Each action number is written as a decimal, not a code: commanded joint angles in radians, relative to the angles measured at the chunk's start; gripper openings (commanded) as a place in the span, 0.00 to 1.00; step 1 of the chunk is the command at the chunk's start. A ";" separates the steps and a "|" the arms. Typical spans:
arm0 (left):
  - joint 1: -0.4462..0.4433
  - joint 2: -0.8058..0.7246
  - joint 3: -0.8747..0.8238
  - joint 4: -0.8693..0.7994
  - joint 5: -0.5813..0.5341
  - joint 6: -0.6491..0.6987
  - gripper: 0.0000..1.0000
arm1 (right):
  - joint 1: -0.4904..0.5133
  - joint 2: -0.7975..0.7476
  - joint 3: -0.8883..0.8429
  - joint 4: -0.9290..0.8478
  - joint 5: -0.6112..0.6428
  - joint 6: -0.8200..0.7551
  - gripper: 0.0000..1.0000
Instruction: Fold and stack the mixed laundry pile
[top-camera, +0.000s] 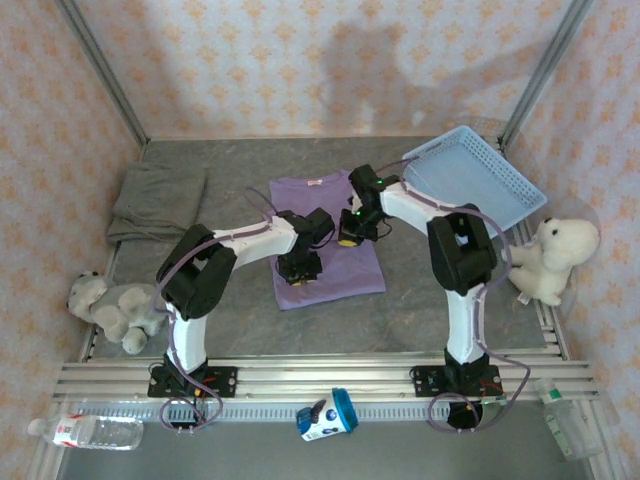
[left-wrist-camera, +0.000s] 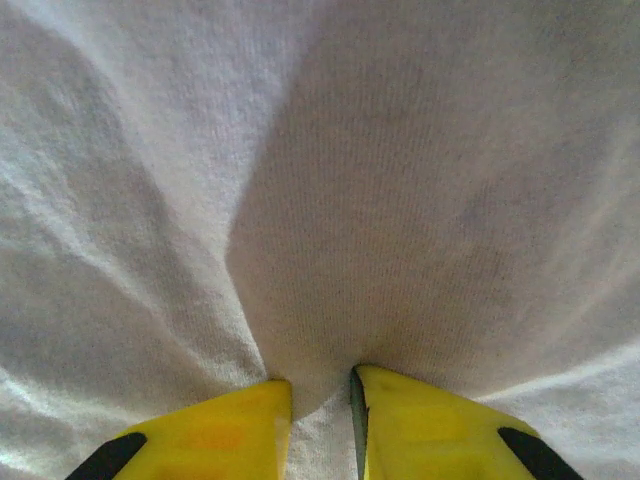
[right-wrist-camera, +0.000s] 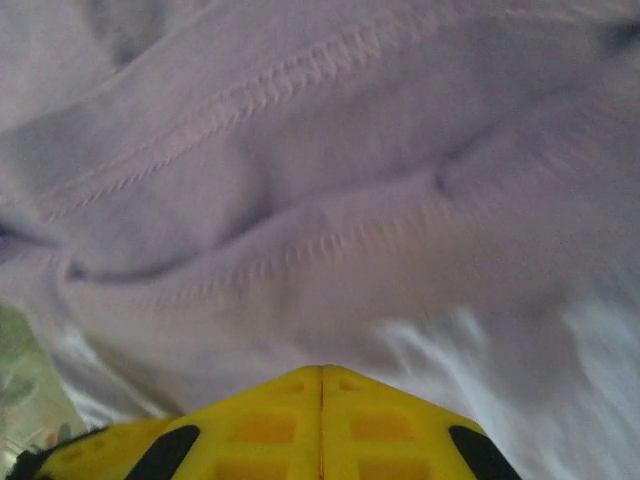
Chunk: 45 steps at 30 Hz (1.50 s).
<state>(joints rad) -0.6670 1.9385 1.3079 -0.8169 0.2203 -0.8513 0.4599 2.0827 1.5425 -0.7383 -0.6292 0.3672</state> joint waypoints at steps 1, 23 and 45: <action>0.001 0.047 -0.019 -0.023 -0.055 0.050 0.24 | -0.001 0.076 0.063 0.000 -0.012 0.035 0.08; 0.040 0.028 0.121 -0.081 -0.085 0.133 0.30 | -0.096 0.086 0.242 0.013 0.046 0.076 0.11; 0.244 0.344 0.572 -0.073 -0.181 0.183 0.27 | -0.061 -0.160 -0.382 -0.045 0.148 -0.003 0.12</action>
<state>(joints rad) -0.4706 2.2574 1.8183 -0.8722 0.1585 -0.6792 0.3965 1.9060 1.2148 -0.7261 -0.5739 0.3943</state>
